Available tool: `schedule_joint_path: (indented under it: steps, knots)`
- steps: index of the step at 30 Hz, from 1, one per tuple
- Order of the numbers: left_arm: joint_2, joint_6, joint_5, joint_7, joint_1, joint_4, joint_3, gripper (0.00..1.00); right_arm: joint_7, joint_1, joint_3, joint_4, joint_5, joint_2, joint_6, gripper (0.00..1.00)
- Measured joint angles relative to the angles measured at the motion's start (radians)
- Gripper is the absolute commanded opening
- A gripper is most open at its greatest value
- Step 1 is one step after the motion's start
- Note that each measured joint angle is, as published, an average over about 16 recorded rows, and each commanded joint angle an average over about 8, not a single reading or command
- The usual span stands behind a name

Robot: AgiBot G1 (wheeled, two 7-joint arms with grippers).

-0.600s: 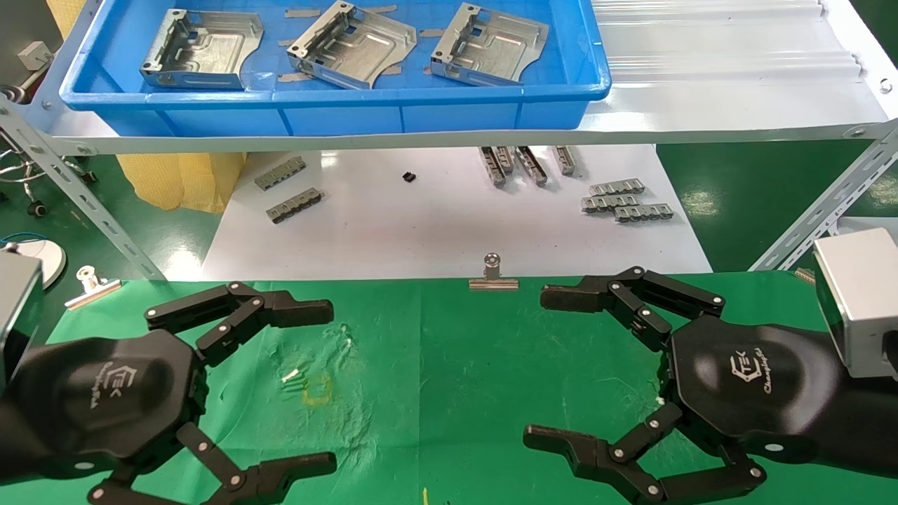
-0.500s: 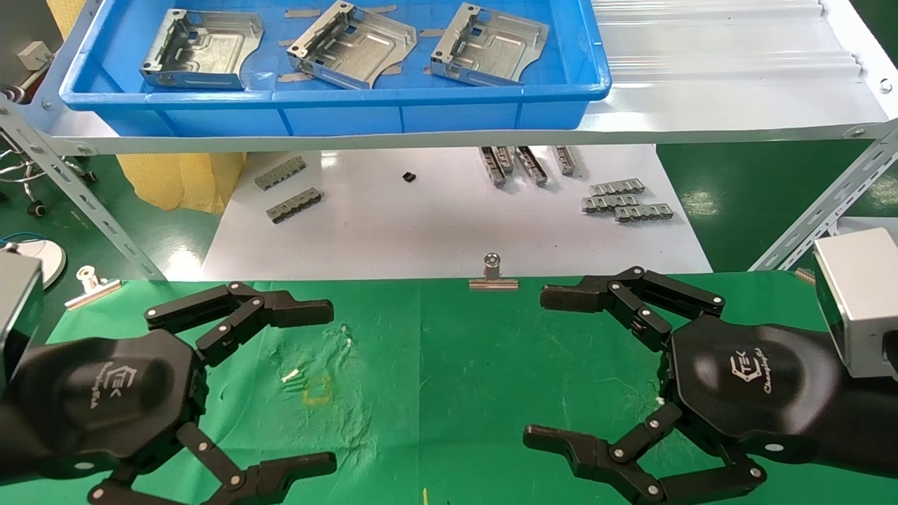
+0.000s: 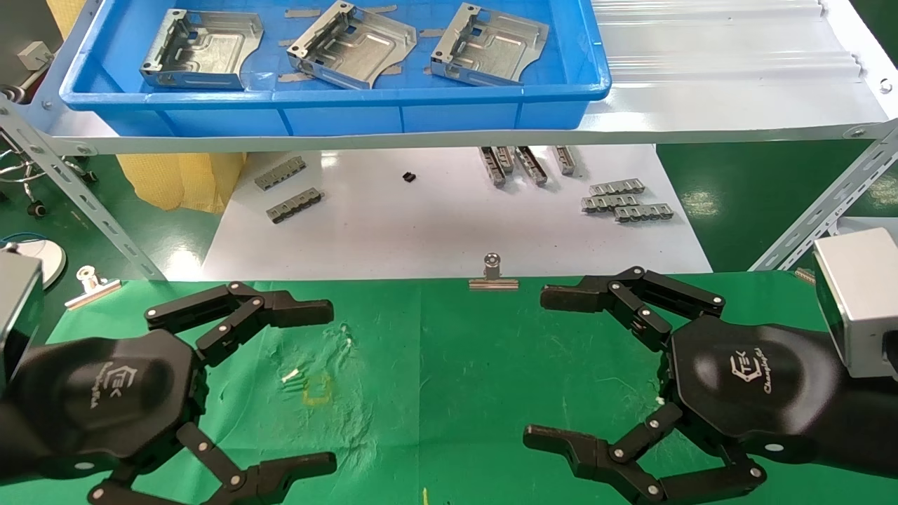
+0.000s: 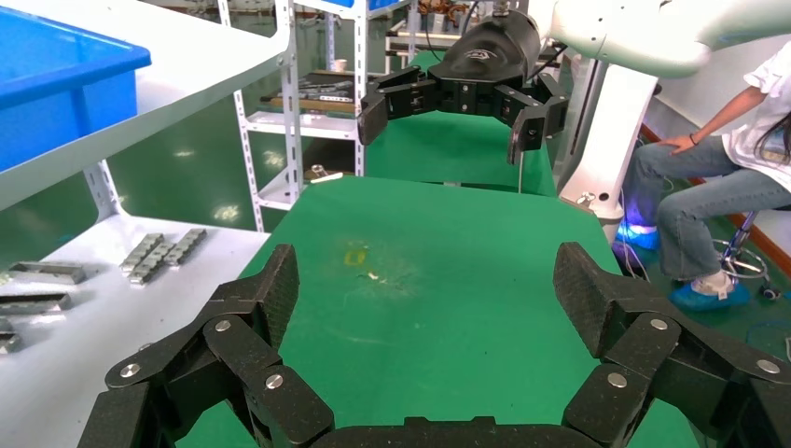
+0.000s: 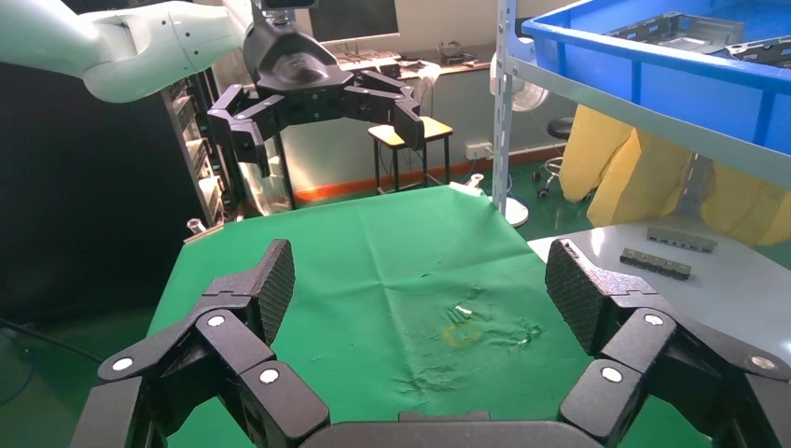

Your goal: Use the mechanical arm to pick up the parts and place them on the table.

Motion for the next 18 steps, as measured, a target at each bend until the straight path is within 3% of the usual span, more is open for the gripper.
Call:
schedule_joint_path:
  steps: [1, 9, 18]
  knots:
    - [0.0, 0.0, 0.0, 0.0, 0.0, 0.0, 0.0, 1.0, 0.0, 0.0, 0.0, 0.0, 0.0, 0.0, 0.0, 1.0]
    - [0.0, 0.0, 0.0, 0.0, 0.0, 0.0, 0.0, 1.0, 0.0, 0.0, 0.0, 0.0, 0.0, 0.0, 0.0, 0.0]
    - [0.0, 0.0, 0.0, 0.0, 0.0, 0.0, 0.0, 1.0, 0.0, 0.0, 0.0, 0.0, 0.0, 0.0, 0.0, 0.0]
